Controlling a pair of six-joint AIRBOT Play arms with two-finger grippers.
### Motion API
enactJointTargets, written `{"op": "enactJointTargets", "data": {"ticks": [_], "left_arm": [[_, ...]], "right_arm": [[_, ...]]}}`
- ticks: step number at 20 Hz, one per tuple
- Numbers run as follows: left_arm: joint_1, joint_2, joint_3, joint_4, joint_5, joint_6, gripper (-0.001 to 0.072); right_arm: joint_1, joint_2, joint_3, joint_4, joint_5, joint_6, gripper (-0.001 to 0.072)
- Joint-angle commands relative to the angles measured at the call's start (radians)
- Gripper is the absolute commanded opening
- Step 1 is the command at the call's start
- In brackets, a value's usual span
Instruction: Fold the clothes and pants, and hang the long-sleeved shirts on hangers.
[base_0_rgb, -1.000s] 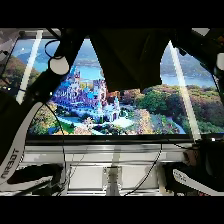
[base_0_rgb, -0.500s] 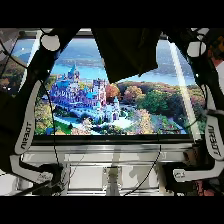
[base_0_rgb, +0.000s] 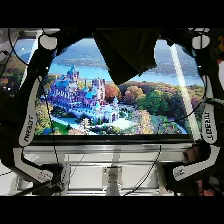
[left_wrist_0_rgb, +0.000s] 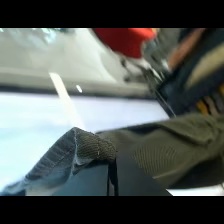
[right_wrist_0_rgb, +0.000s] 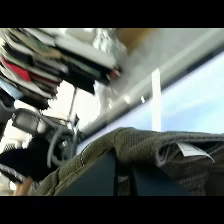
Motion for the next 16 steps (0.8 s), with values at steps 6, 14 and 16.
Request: {"op": "enactJointTargets", "data": {"ticks": [6,14,16], "left_arm": [[0.01,0.024,0.062,0.016,-0.053,-0.008,0.0018],[0.044,0.023,0.137,0.016,-0.055,-0.072,0.0018],[0.059,0.023,0.137,0.015,-0.054,-0.076,0.0018]], "right_arm": [[-0.074,0.042,0.019,0.003,0.3,-0.007,0.0028],[0.053,-0.026,0.02,-0.002,0.341,-0.008,0.0029],[0.091,-0.051,0.02,-0.001,0.251,-0.011,0.0029]]}}
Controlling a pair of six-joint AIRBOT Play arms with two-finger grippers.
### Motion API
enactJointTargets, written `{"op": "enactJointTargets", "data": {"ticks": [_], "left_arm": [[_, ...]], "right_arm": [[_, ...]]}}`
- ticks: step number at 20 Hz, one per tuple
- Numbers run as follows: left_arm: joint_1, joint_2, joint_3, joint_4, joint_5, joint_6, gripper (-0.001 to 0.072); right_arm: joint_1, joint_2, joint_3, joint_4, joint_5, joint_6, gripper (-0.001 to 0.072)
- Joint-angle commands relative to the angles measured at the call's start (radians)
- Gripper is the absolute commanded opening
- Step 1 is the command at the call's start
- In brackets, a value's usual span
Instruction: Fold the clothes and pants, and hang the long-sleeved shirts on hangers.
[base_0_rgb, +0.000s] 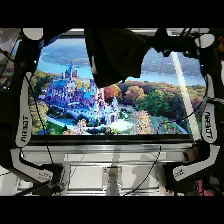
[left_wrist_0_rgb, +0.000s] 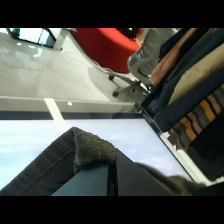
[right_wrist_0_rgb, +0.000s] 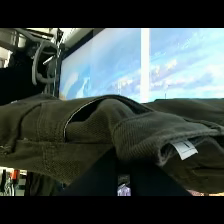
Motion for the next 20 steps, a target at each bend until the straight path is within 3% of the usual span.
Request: {"op": "enactJointTargets", "data": {"ticks": [1,4,7,9,11,14,17,20], "left_arm": [[0.028,0.0,0.006,-0.007,-0.005,-0.015,0.0018],[0.053,0.0,0.006,-0.06,-0.028,-0.017,0.0018],[0.054,0.001,0.008,-0.072,-0.057,-0.006,0.0019],[0.054,0.003,0.008,-0.107,-0.063,-0.002,0.0019],[0.051,0.003,0.008,-0.151,-0.062,0.064,0.0019],[0.05,0.006,0.008,-0.154,-0.028,0.063,0.0019],[0.051,0.011,0.016,-0.155,0.022,0.067,0.0019],[0.047,0.011,0.021,-0.233,0.057,0.148,0.0019]], "right_arm": [[0.069,-0.039,0.001,0.006,-0.143,-0.004,0.0029],[0.132,-0.053,0.001,0.004,-0.4,-0.051,0.0029],[0.151,-0.053,0.002,0.011,-0.526,-0.093,0.0029],[0.148,-0.053,0.014,0.033,-0.512,-0.093,0.0029],[0.149,-0.053,0.039,0.033,-0.472,-0.093,0.0029],[0.149,-0.053,0.072,0.031,-0.449,-0.093,0.003],[0.148,-0.053,0.081,0.031,-0.466,-0.093,0.0031],[0.149,-0.053,0.081,0.032,-0.542,-0.093,0.0032]]}}
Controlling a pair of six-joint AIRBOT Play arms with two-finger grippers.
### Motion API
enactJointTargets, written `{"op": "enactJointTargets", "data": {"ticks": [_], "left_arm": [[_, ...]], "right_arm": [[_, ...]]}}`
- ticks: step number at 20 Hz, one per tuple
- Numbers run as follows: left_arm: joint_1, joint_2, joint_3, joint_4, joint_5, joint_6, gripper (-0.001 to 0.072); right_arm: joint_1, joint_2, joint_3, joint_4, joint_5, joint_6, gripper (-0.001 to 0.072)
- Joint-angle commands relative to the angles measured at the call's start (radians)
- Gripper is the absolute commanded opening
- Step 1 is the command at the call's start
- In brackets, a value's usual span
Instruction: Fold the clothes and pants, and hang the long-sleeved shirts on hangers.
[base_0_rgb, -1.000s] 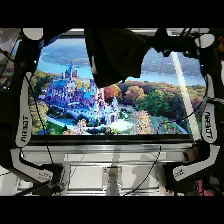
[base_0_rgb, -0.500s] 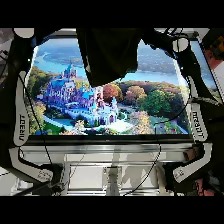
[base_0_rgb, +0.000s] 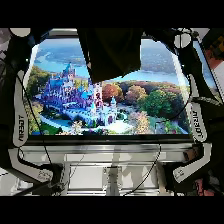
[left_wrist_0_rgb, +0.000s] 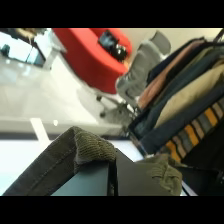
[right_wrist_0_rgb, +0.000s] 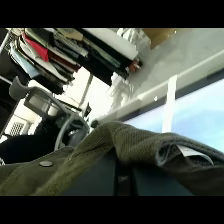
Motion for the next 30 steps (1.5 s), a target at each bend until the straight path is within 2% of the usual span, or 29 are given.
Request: {"op": "enactJointTargets", "data": {"ticks": [1,4,7,9,11,12,15,16,19,23,26,30], "left_arm": [[-0.003,0.001,0.006,-0.075,0.054,0.079,0.0019],[0.0,0.0,0.005,-0.074,0.063,0.083,0.0019],[0.005,-0.007,0.005,-0.069,0.002,0.083,0.002],[0.01,-0.013,-0.008,-0.068,-0.1,0.083,0.0019],[0.01,-0.013,-0.038,-0.028,-0.132,0.072,0.0018],[0.007,-0.013,-0.042,0.066,-0.163,0.023,0.0017],[-0.026,0.002,-0.042,0.468,-0.27,-0.214,0.0017],[-0.035,0.01,-0.042,0.537,-0.297,-0.248,0.0018],[-0.058,0.048,-0.063,0.56,-0.362,-0.254,0.0018],[-0.089,0.184,-0.241,0.561,-0.362,-0.251,0.0018],[-0.116,0.348,-0.463,0.586,-0.356,-0.251,0.0018],[-0.158,0.581,-0.817,0.589,-0.302,-0.3,0.0018]], "right_arm": [[0.001,-0.001,0.005,0.001,-0.095,-0.001,0.0032],[0.0,-0.001,0.005,0.0,-0.148,-0.001,0.0032],[0.0,-0.001,0.005,-0.005,-0.107,-0.001,0.0032],[-0.016,0.002,0.006,-0.019,-0.003,0.0,0.0031],[-0.057,0.009,0.005,-0.043,0.193,0.009,0.0029],[-0.079,0.011,0.005,-0.053,0.292,0.02,0.0028],[-0.114,0.052,0.005,-0.173,0.489,0.019,0.0028],[-0.118,0.074,0.005,-0.227,0.534,0.019,0.0028],[-0.125,0.156,-0.018,-0.322,0.684,0.018,0.0028],[-0.157,0.294,-0.164,-0.382,0.769,0.018,0.0028],[-0.176,0.42,-0.365,-0.391,0.786,0.019,0.0028],[-0.173,0.607,-0.652,-0.363,0.786,0.042,0.0029]]}}
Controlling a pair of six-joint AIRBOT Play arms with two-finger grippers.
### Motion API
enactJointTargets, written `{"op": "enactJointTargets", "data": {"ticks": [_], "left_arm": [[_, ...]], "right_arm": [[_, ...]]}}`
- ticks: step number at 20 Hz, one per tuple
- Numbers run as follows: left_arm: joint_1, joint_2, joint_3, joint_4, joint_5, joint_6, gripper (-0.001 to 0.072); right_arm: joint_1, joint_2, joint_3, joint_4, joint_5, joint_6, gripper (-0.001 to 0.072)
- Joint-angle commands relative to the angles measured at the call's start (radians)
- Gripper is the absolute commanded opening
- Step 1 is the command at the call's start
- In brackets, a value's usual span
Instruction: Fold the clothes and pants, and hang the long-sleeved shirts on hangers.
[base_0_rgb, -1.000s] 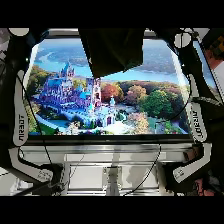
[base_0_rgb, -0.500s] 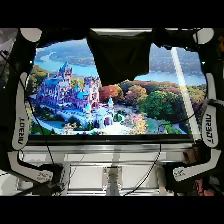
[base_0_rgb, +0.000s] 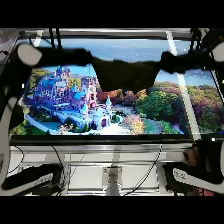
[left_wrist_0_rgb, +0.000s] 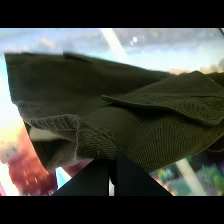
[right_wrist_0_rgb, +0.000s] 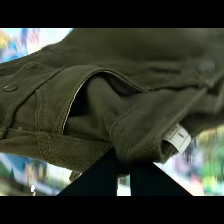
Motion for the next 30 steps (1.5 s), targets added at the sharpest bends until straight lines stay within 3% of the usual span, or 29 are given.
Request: {"op": "enactJointTargets", "data": {"ticks": [1,7,10,12,15,19,25,30], "left_arm": [[-0.04,0.213,-0.313,0.021,0.071,-0.039,0.0018],[-0.061,0.488,-0.663,0.021,0.113,-0.153,0.0018],[-0.061,0.553,-0.704,0.021,0.028,-0.16,0.0018],[-0.072,0.571,-0.704,0.029,-0.018,-0.167,0.0018],[-0.13,0.576,-0.703,0.052,0.028,-0.167,0.0018],[-0.167,0.486,-0.699,0.065,0.258,-0.243,0.0019],[-0.167,0.121,-0.499,0.066,0.464,-0.203,0.002],[-0.173,-0.126,-0.267,0.066,0.483,-0.189,0.002]], "right_arm": [[-0.004,0.171,-0.245,0.0,0.019,0.023,0.0029],[-0.004,0.383,-0.508,-0.002,0.185,0.119,0.003],[-0.004,0.422,-0.575,-0.003,0.332,0.152,0.0031],[-0.004,0.433,-0.592,-0.005,0.355,0.162,0.0031],[-0.004,0.431,-0.602,-0.012,0.353,0.174,0.0031],[-0.005,0.427,-0.602,-0.03,0.204,0.2,0.0031],[-0.005,0.321,-0.602,-0.019,-0.14,0.268,0.003],[-0.004,0.193,-0.602,-0.021,-0.37,0.323,0.003]]}}
